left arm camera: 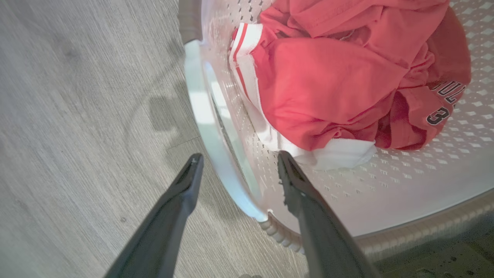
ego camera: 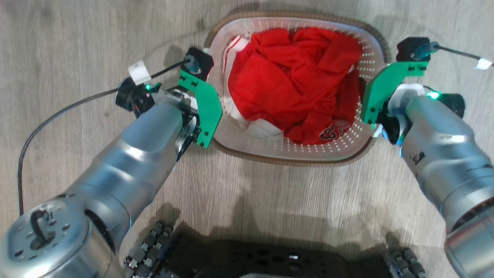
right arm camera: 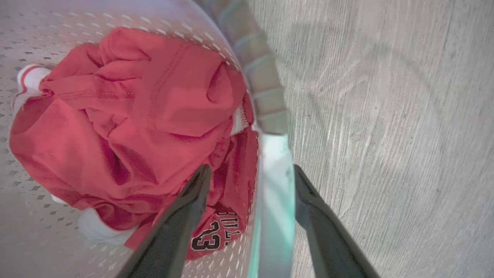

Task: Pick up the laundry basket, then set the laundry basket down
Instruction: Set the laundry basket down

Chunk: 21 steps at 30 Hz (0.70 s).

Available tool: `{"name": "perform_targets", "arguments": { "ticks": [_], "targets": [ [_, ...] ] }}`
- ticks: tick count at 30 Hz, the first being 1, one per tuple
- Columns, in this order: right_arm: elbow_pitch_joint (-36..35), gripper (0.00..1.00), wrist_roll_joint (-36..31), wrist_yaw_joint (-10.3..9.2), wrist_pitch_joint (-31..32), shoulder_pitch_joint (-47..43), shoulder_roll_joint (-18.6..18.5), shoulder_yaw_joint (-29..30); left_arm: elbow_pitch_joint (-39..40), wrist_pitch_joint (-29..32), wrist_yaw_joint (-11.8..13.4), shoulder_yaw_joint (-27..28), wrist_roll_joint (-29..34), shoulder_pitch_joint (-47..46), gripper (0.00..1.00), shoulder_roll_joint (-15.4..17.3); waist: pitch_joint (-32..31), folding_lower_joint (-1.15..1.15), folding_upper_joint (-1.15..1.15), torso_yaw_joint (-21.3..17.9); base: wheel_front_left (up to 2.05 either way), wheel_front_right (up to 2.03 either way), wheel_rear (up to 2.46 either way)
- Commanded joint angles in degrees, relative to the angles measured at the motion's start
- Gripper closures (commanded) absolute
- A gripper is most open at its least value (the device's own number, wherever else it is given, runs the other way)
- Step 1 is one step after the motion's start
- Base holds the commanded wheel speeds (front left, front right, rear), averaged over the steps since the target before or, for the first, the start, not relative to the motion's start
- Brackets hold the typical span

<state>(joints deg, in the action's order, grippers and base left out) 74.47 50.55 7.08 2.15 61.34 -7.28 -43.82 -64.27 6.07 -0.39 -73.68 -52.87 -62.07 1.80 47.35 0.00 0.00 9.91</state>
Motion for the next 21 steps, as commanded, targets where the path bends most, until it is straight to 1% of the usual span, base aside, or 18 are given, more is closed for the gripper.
{"name": "perform_targets", "arguments": {
  "ticks": [1, 6, 10, 13, 16, 21],
  "targets": [
    [-0.52, 0.0, -0.51, 0.41, 0.23, -4.13, 1.65, -0.08, -0.2, 0.13, 0.52, 0.33, 0.6, 0.94, 0.0, 1.08, -1.4, 0.0, 0.0, -0.23, 0.0, 0.0, 0.0],
    [-0.52, 0.0, -2.31, 0.41, 0.92, -6.27, 2.72, 2.18, -1.55, -0.11, 0.43, 0.33, 0.8, 3.6, 0.0, 1.08, -6.83, 0.0, 0.0, -0.92, 0.0, 0.0, 0.0],
    [-0.52, 0.0, -3.55, 0.41, -0.22, -8.39, 3.46, 3.67, -2.64, -1.5, 0.09, 0.34, 0.45, 6.38, 0.0, 1.08, -13.11, 0.0, 0.0, -1.34, 0.0, 0.0, 0.0],
    [-0.52, 0.0, -3.56, 0.41, -3.39, -9.8, 3.92, 4.95, -3.06, -4.92, -0.1, 0.59, -0.28, 8.37, 0.0, 1.08, -18.56, 0.0, 0.0, -1.47, 0.0, 0.0, 0.0],
    [-0.93, 0.0, -2.75, 0.41, -7.6, -11.13, 4.24, 5.83, -3.53, -9.6, -0.23, 1.22, -0.96, 9.96, 0.0, 1.08, -24.16, 0.0, 0.0, -1.45, 0.0, 0.0, 0.0],
    [-5.38, 0.0, -0.23, 0.41, -13.92, -14.04, 4.37, 6.87, -4.43, -18.0, -0.13, 2.86, -1.88, 11.65, 0.0, 1.08, -32.11, 0.0, 0.0, -1.08, 0.0, 0.0, 0.0]
  ]
}}
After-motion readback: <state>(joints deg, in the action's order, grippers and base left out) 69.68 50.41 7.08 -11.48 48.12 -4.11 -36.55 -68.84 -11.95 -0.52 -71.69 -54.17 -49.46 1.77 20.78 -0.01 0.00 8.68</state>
